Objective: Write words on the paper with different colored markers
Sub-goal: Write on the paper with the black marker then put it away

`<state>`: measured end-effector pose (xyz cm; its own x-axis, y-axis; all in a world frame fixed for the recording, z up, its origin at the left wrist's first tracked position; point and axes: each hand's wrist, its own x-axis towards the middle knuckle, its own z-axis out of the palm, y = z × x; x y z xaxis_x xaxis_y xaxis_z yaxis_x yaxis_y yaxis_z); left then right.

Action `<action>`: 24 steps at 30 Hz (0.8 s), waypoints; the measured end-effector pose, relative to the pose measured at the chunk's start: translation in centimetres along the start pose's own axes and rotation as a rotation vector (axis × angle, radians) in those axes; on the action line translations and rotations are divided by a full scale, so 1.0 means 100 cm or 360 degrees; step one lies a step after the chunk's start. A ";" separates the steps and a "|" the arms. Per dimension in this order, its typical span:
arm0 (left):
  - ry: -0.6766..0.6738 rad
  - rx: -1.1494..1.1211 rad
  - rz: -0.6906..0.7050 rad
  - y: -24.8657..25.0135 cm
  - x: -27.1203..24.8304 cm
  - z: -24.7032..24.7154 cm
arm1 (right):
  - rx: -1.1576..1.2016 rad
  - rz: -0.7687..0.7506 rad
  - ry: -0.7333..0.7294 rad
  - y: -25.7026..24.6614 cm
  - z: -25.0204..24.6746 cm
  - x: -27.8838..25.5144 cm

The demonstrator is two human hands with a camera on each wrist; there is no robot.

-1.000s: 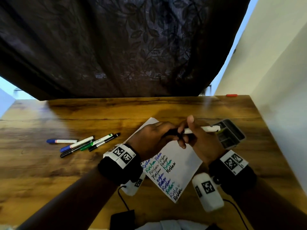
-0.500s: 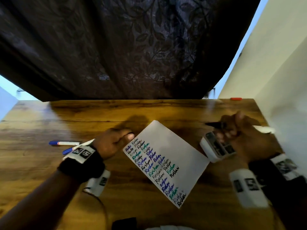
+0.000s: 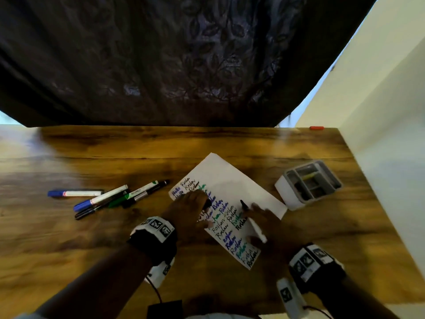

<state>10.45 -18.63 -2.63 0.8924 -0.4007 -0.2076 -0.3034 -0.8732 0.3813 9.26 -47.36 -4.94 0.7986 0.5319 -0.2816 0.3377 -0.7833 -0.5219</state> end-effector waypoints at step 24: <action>0.0246 -0.0083 -0.0247 -0.033 -0.012 0.031 | 0.0848 -0.0149 0.0597 -0.018 0.030 0.025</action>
<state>9.38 -16.12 -6.39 0.9688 -0.2118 -0.1284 -0.1443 -0.9040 0.4024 9.17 -43.65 -7.10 0.9299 0.3663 0.0341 0.1983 -0.4210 -0.8851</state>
